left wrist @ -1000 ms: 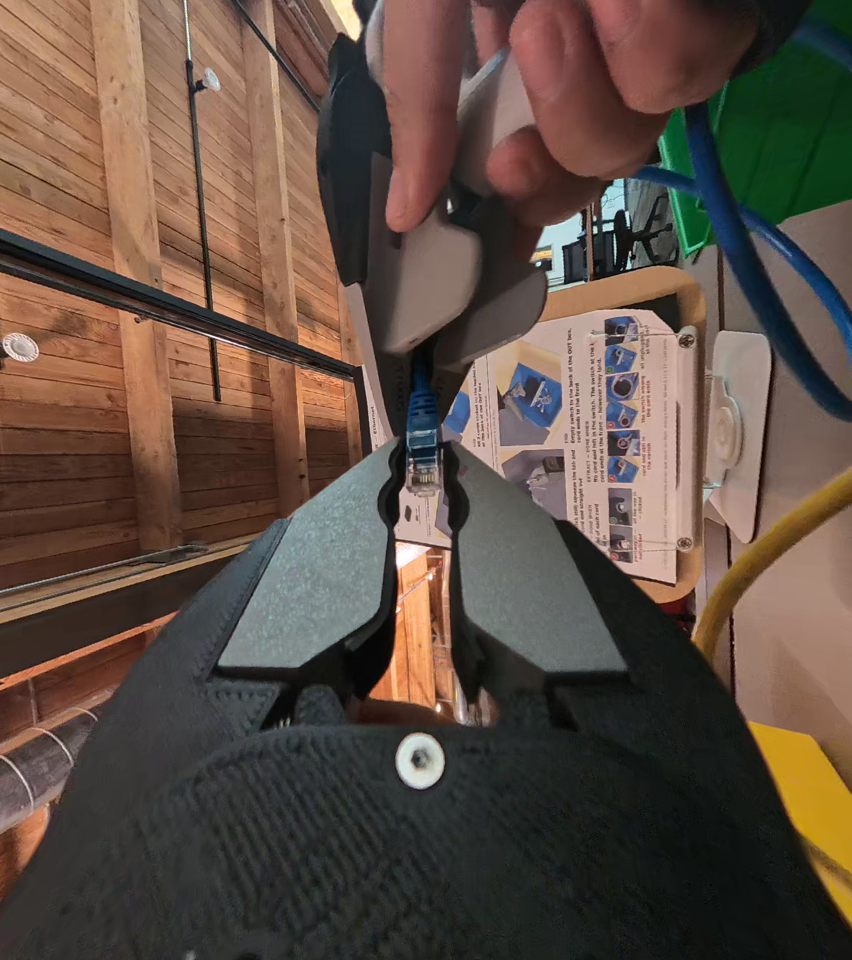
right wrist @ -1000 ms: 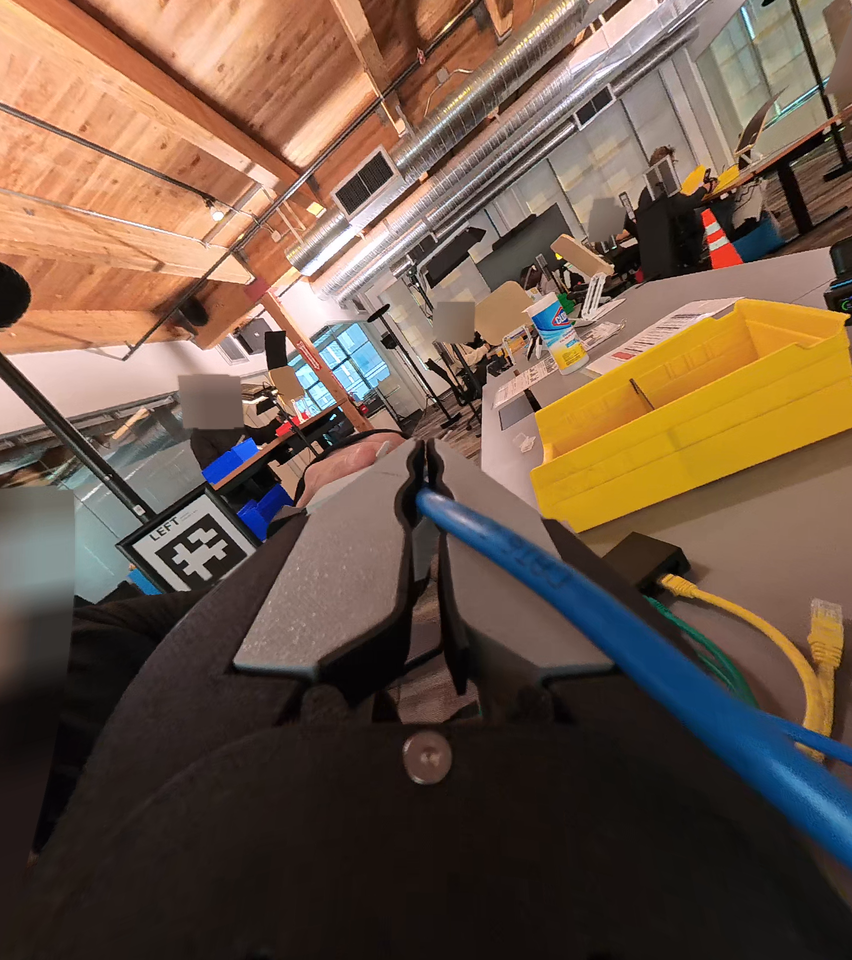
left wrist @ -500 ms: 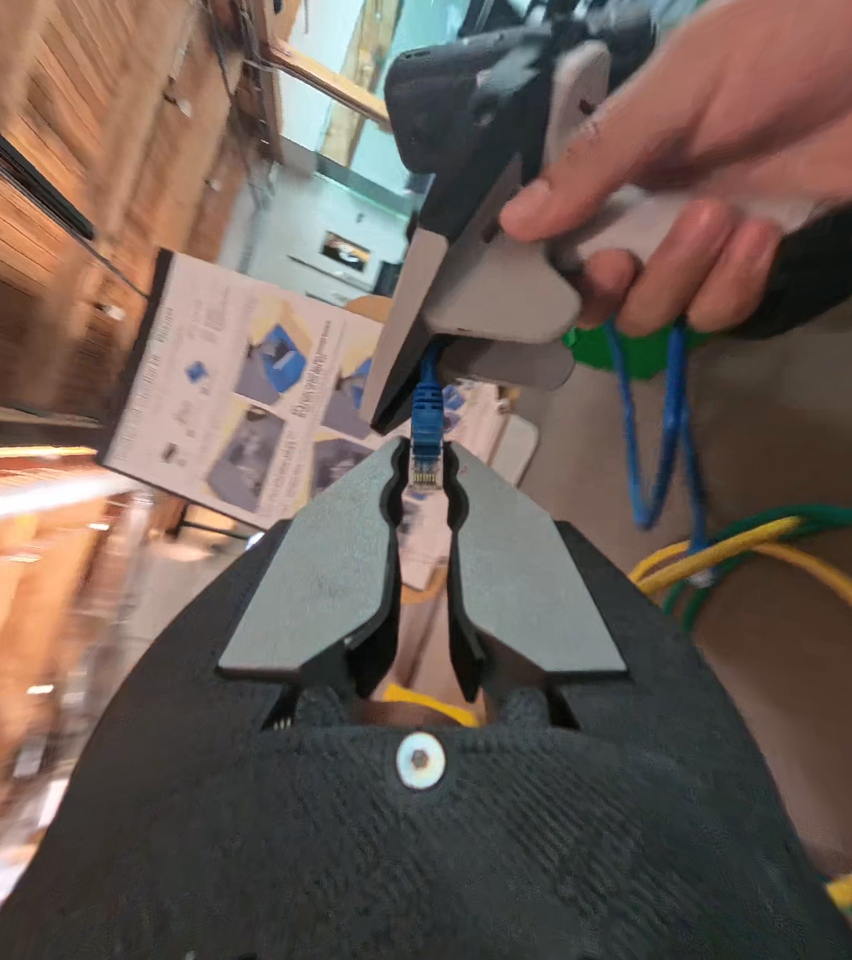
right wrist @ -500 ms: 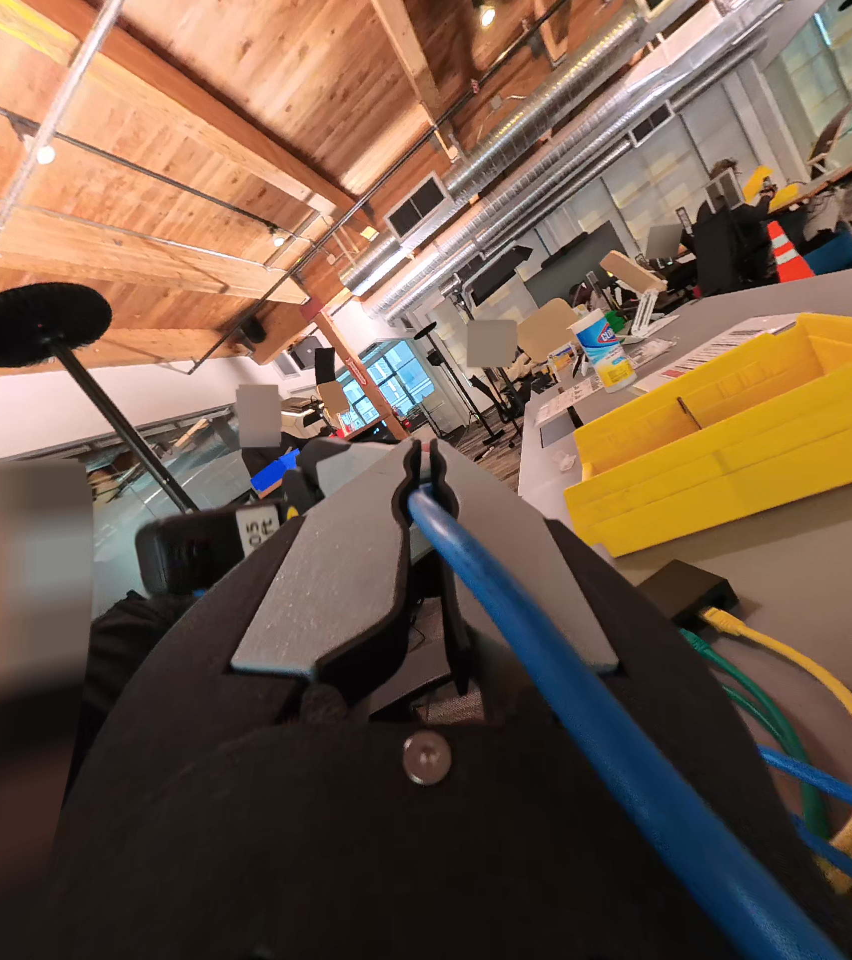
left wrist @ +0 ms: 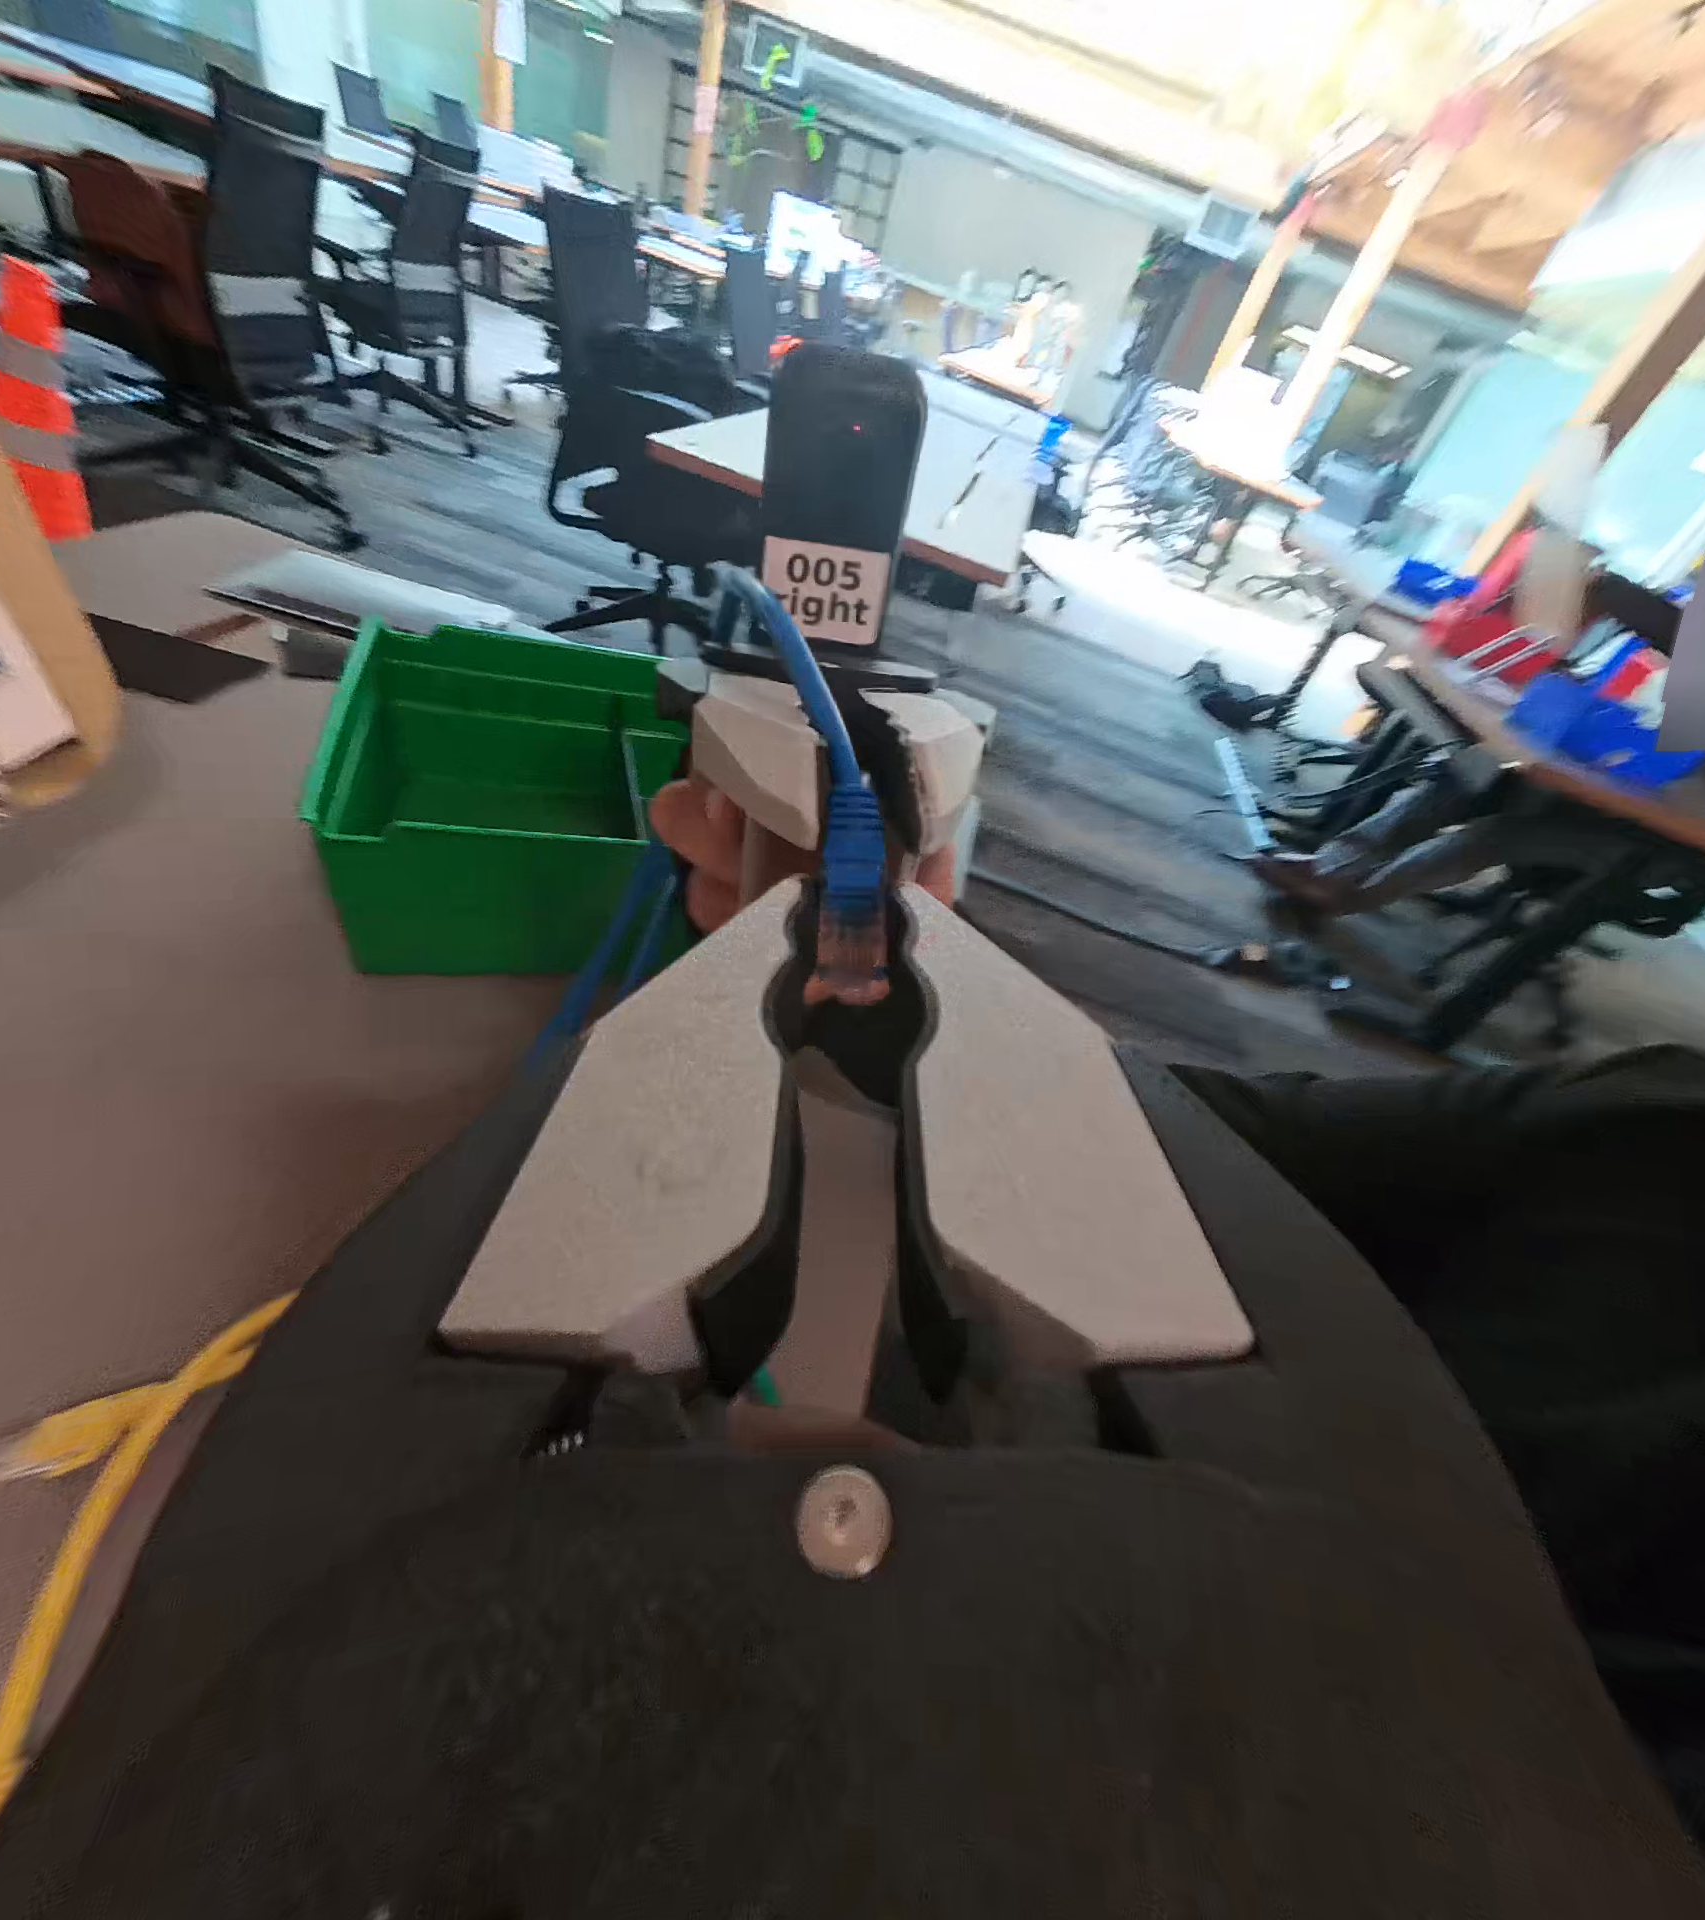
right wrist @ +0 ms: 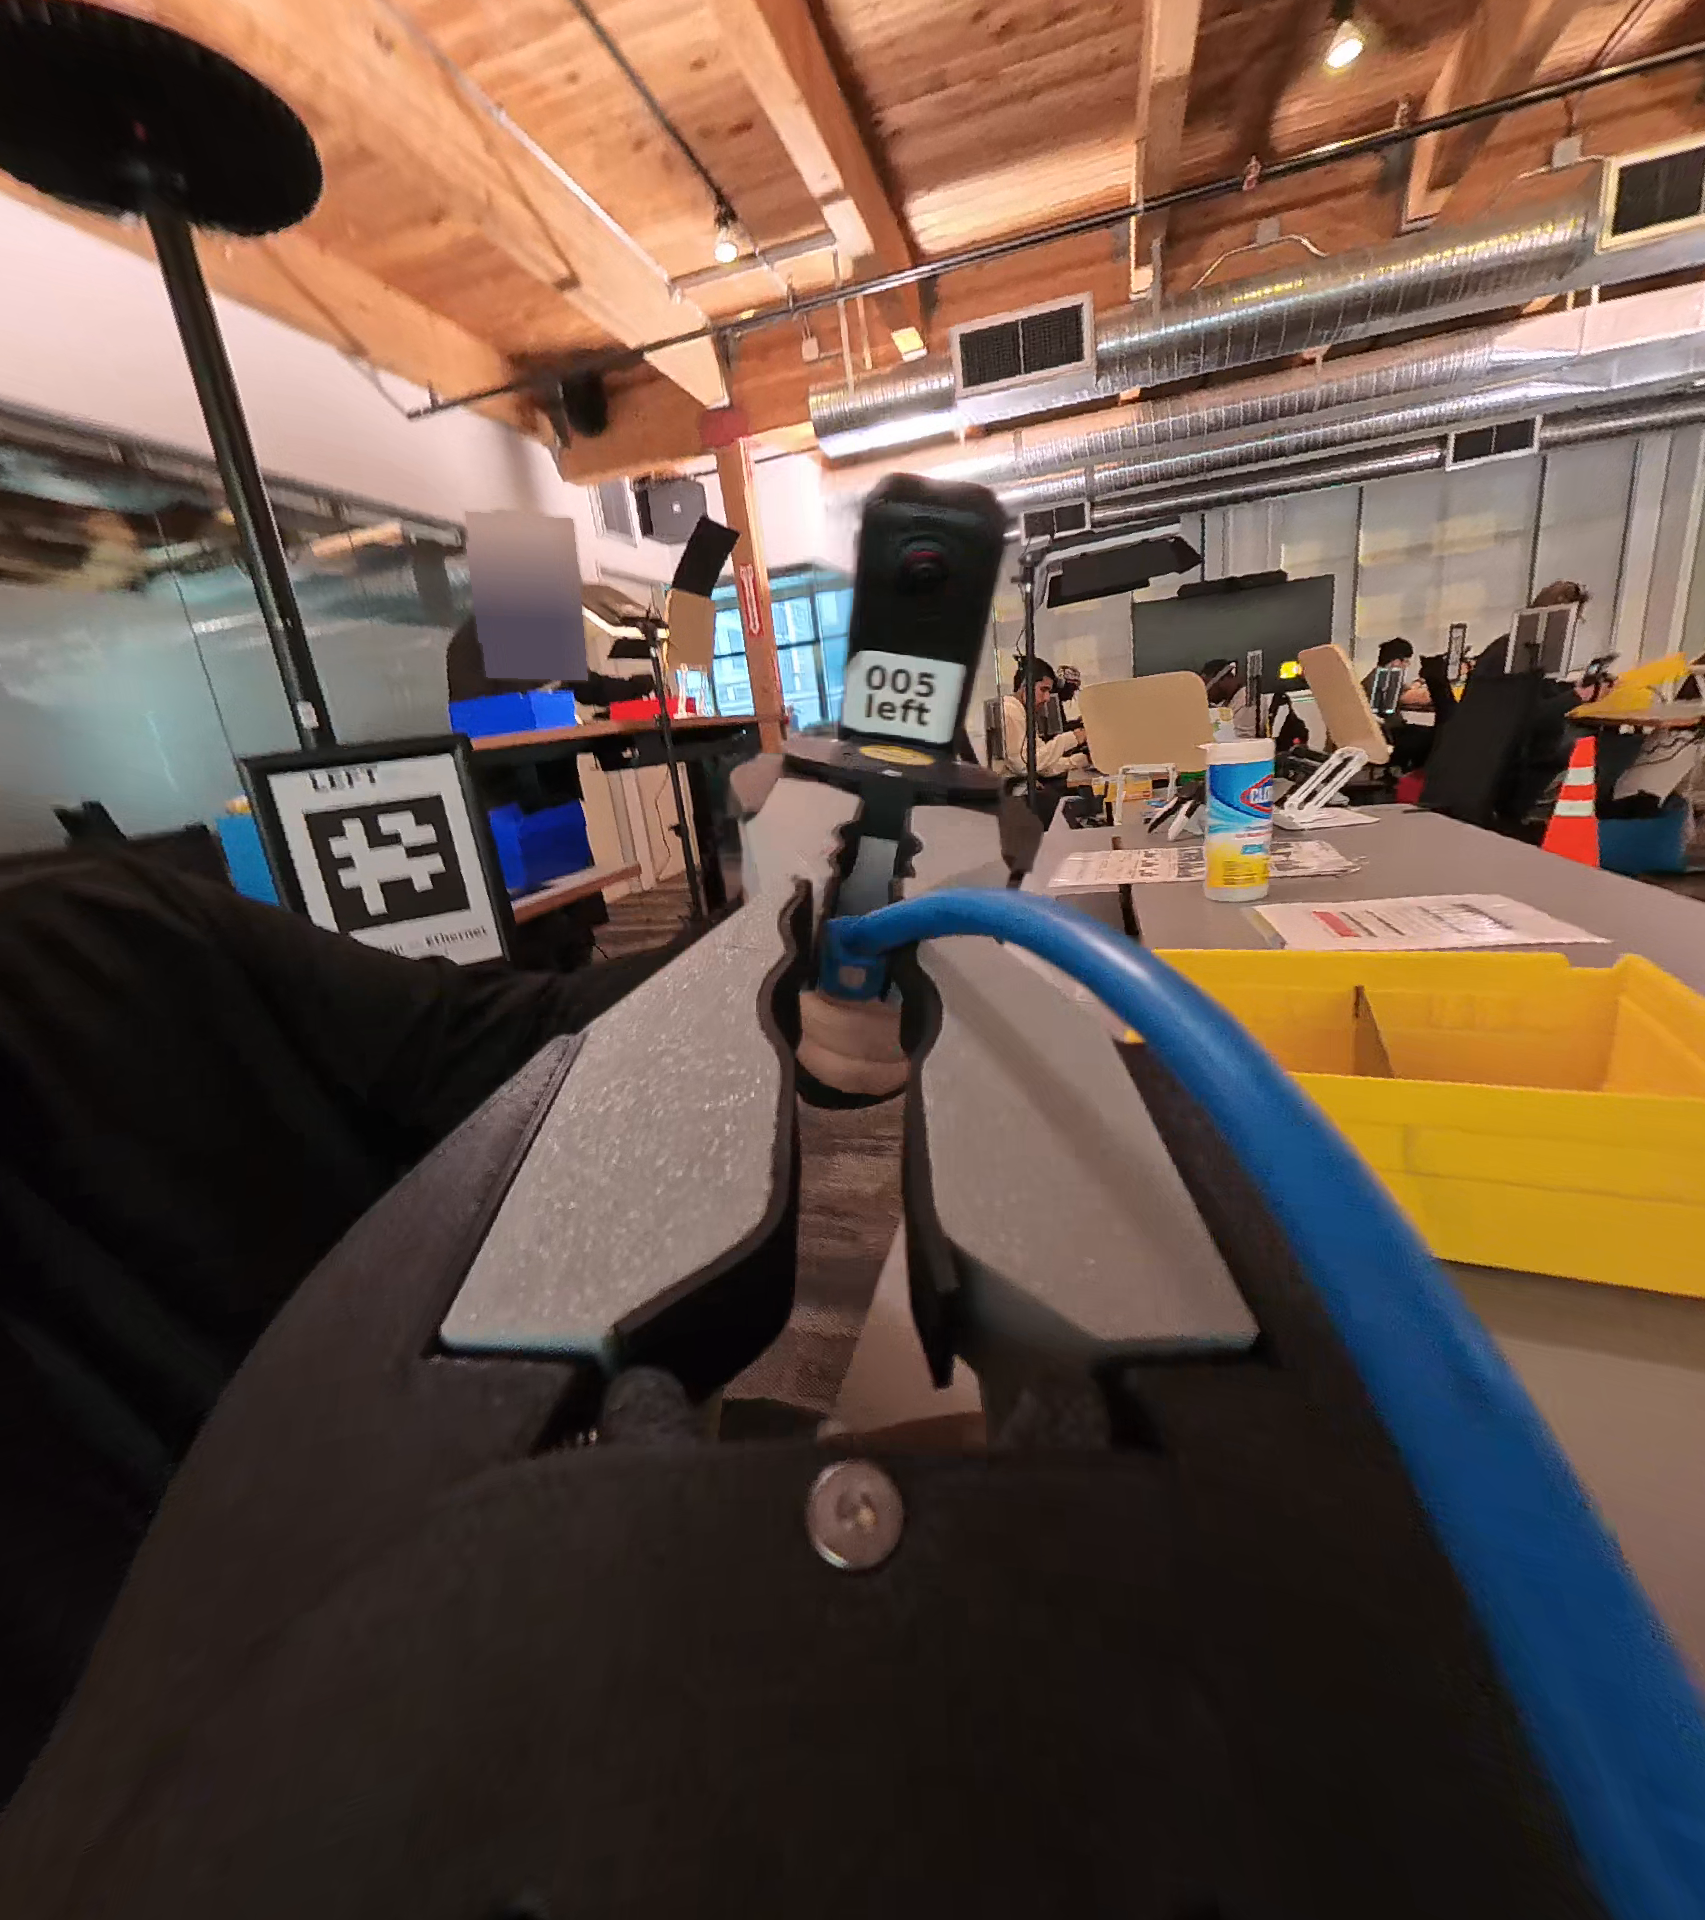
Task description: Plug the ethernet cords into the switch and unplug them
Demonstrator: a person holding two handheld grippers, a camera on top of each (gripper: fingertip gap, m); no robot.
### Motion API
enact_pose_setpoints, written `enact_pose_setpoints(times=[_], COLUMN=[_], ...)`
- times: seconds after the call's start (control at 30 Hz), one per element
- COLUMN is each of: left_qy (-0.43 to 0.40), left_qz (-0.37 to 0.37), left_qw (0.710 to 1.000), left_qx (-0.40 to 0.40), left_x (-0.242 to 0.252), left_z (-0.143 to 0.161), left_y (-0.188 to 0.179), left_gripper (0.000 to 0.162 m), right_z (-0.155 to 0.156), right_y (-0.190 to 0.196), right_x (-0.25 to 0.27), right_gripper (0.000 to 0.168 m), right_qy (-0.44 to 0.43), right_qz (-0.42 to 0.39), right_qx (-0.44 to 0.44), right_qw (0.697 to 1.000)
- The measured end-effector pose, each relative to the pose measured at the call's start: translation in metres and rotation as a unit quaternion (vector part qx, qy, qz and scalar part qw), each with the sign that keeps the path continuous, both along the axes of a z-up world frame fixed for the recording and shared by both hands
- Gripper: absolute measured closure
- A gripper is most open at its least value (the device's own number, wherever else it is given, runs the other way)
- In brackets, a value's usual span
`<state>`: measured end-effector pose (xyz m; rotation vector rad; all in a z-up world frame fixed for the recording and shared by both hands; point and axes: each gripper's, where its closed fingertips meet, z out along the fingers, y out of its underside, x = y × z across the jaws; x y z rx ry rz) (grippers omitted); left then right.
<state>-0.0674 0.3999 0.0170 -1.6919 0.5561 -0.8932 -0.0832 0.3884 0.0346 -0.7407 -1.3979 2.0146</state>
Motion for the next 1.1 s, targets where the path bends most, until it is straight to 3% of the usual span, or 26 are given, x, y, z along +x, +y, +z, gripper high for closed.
enact_pose_setpoints(times=[0.27,0.67,0.97,1.1], left_qy=[-0.078,0.003,0.052,0.119], left_qz=[-0.063,-0.059,-0.008,0.031], left_qw=[0.994,0.998,0.998,0.992], left_qx=[-0.044,-0.037,-0.017,0.008], left_x=[0.003,0.001,-0.017,-0.030], left_z=[-0.003,-0.013,-0.024,-0.033], left_y=[-0.010,-0.013,-0.001,-0.001], left_gripper=[0.151,0.151,0.150,0.128], right_z=[-0.005,-0.017,-0.028,-0.018], right_y=[-0.009,-0.011,0.002,0.008], right_x=[0.001,0.001,-0.013,-0.010], right_gripper=[0.160,0.159,0.160,0.160], right_qy=[0.020,-0.032,-0.077,-0.066], right_qz=[-0.024,-0.002,-0.054,-0.052], right_qx=[0.060,0.067,0.072,0.040], right_qw=[0.998,0.997,0.993,0.996])
